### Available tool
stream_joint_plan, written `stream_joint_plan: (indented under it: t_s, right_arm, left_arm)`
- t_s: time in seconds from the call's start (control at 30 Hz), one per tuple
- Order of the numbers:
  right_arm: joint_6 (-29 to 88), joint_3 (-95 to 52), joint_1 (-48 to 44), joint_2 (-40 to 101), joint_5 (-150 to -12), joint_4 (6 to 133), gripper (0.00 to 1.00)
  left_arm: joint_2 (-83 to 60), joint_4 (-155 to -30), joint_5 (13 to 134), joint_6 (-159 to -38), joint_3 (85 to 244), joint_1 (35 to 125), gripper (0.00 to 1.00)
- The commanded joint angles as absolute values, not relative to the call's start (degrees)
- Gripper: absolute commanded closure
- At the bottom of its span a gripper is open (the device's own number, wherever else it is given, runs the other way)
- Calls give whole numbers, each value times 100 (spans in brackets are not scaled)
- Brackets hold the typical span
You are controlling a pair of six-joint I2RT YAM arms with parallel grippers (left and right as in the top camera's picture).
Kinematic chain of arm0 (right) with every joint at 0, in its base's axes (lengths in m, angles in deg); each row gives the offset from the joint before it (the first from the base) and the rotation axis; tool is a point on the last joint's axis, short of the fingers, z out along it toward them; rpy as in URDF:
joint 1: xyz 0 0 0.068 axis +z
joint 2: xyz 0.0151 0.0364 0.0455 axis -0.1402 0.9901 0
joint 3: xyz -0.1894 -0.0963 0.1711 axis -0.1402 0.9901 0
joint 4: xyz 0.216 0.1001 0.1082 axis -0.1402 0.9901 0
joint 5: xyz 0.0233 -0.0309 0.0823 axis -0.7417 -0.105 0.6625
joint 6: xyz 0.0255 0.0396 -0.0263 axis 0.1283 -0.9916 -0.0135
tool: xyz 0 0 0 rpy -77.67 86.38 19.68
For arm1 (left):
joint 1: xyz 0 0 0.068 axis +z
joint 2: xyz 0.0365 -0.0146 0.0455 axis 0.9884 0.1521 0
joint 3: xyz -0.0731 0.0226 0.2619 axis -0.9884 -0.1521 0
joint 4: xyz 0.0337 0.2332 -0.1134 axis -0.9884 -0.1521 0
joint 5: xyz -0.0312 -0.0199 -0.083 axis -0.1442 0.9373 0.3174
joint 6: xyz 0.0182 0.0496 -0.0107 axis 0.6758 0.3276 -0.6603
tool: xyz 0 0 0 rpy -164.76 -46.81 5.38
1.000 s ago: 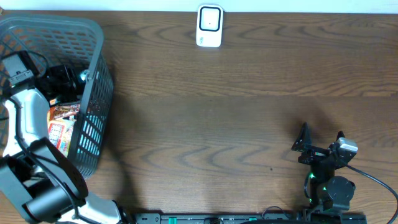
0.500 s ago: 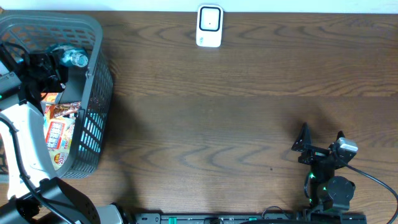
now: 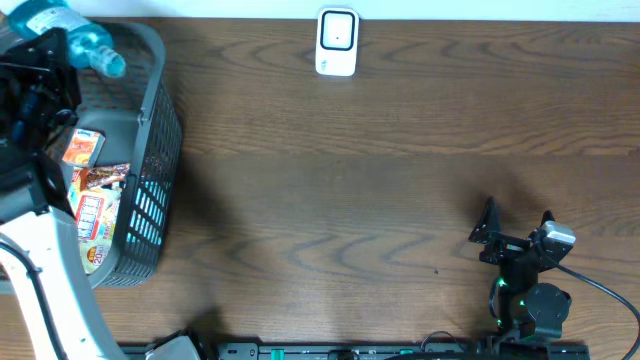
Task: Scan the item barcode
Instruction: 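Lift the bottle out and set it on the table center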
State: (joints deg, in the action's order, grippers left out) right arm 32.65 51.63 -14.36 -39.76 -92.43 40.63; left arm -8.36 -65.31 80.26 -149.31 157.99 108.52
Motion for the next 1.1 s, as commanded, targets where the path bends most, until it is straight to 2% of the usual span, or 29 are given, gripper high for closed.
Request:
stream_joint_plan:
  t_s: [0.0, 0.6, 0.8, 1.07]
  right_arm:
    - [3346, 5172, -1450, -4009, -9294, 4076, 1]
    - [3346, 5172, -1450, -4009, -9294, 4078, 1]
    - [3346, 5172, -1450, -4009, -9294, 4078, 1]
    - [3346, 5172, -1450, -4009, -9294, 4078, 1]
  left_arm:
    - [-773, -6441, 8133, -14791, 15921, 10395, 73]
    - [473, -6467, 7923, -13298, 15921, 7742, 73]
    - [1155, -6976, 7921, -12627, 15919, 7307, 73]
    - [1754, -7357, 7810, -12116, 15833, 7195, 74]
